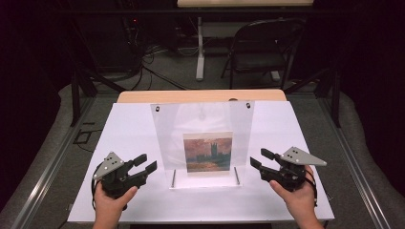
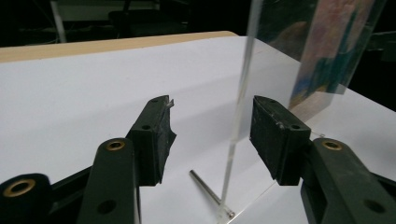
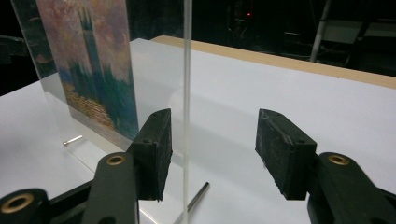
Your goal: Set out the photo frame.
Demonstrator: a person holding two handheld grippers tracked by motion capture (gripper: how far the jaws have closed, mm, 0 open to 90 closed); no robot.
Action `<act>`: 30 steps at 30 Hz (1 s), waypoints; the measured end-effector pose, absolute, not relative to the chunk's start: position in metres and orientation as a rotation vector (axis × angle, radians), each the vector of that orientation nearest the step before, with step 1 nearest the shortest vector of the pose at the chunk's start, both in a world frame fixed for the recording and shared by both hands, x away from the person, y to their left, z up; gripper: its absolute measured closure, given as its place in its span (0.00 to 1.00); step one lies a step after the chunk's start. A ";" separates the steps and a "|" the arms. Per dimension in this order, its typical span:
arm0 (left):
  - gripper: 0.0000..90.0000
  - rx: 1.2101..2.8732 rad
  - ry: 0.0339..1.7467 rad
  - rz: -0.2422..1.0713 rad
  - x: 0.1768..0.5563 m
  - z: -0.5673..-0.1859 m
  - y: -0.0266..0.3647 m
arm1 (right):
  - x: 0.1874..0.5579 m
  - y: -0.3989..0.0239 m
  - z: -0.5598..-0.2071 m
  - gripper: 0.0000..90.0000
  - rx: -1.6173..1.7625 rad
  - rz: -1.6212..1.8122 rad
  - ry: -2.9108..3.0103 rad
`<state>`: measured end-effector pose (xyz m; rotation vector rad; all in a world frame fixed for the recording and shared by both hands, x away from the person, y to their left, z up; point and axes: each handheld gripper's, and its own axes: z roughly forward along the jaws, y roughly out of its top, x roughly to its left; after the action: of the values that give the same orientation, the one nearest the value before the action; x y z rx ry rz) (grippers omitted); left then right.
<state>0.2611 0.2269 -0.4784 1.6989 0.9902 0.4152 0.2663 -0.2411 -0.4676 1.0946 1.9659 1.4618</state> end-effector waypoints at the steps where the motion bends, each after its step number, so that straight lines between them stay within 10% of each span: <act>1: 0.52 1.695 1.002 0.421 0.261 -0.480 0.229 | 0.265 -0.243 -0.468 0.50 1.094 1.453 1.961; 30: 0.45 1.786 1.148 0.512 0.266 -0.535 0.251 | 0.264 -0.259 -0.528 0.43 1.200 1.257 1.985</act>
<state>0.2662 0.2511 -0.5348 1.7860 1.1482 0.5117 0.2644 -0.2592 -0.5283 1.2004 1.9847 1.2566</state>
